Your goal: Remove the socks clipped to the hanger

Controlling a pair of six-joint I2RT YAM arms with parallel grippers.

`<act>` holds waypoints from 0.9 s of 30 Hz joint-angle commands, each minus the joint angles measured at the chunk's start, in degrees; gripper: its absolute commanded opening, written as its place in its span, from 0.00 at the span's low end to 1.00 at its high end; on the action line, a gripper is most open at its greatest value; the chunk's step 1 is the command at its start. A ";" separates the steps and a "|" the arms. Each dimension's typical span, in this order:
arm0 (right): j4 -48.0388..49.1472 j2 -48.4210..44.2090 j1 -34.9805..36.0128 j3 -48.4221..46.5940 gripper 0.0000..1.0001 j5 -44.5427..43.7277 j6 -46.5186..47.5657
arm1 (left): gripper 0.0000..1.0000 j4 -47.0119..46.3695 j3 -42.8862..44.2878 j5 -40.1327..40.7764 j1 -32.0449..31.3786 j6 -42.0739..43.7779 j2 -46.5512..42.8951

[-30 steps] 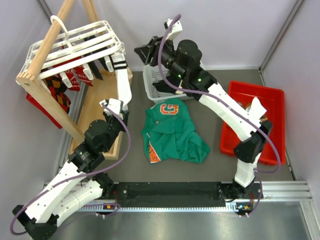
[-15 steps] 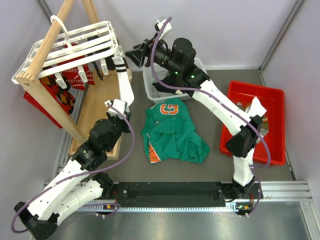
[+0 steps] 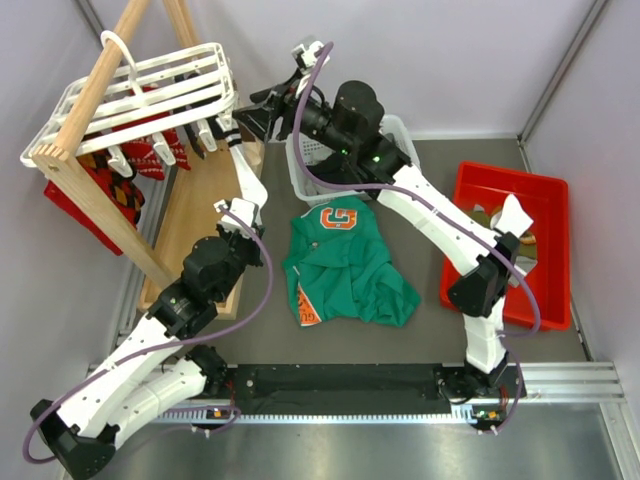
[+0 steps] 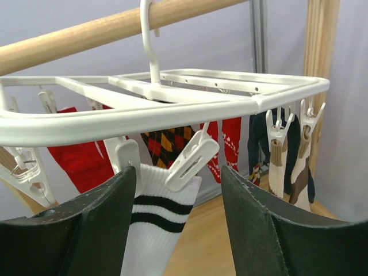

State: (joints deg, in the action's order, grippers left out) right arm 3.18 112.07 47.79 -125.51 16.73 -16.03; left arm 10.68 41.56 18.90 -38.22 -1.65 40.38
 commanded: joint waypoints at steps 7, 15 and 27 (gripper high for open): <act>2.18 1.83 0.99 -5.18 0.61 -1.00 2.41 | 0.00 -2.15 -0.16 -0.53 -0.10 0.33 0.31; 3.15 1.22 1.52 -3.42 0.61 -1.26 1.71 | 0.00 -1.89 0.54 -0.35 -0.10 0.86 3.30; 2.88 -0.36 3.10 -2.81 0.62 1.20 0.48 | 0.00 -1.62 1.07 1.06 -0.10 1.04 4.80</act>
State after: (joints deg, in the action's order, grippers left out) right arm 4.10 114.08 49.54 -127.92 16.75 -14.79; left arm 10.68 41.56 19.18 -38.22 -1.30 44.66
